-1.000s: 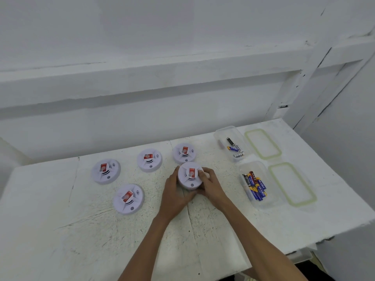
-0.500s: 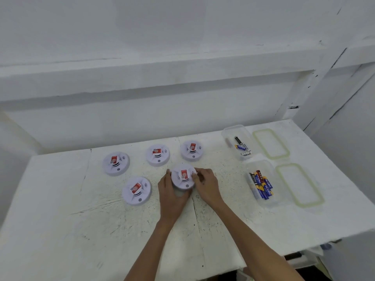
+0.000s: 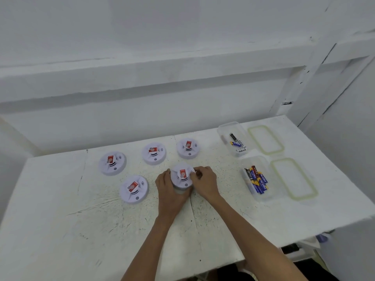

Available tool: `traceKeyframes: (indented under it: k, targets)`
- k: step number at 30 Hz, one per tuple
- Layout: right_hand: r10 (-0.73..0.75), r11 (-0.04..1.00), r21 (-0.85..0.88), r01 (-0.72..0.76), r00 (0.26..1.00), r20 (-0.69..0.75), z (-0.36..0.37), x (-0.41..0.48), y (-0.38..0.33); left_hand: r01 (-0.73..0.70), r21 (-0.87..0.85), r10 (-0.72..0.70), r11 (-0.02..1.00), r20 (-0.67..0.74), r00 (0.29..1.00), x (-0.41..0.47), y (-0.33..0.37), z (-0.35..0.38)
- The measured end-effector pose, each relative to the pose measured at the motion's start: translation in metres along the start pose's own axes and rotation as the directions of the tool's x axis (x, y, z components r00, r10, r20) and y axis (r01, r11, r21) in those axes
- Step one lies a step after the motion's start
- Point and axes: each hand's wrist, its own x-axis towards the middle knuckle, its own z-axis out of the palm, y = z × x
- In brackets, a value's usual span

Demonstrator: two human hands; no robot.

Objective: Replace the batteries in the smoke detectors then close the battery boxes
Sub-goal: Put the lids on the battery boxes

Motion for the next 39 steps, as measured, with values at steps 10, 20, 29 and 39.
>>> traceKeyframes:
  k: [10,20,29,39]
  targets:
    - [-0.123,0.991,-0.044,0.124,0.992,0.026,-0.039,0.018,-0.011,0.006,0.089,-0.006,0.996,-0.004,1.000,0.011,0.024,0.002]
    - [-0.248,0.966,-0.060,0.251,0.968,0.046,-0.138,0.071,0.002,-0.100,0.055,0.089,0.993,0.182,0.979,0.056,0.110,0.063]
    - [-0.272,0.958,-0.102,0.267,0.961,-0.047,-0.226,0.122,0.049,-0.014,0.066,-0.003,0.998,0.245,0.970,0.093,0.170,0.134]
    - [0.248,0.792,-0.587,-0.167,0.967,0.060,-0.290,0.166,0.131,0.316,0.024,-0.312,0.949,0.249,0.917,0.094,0.183,0.175]
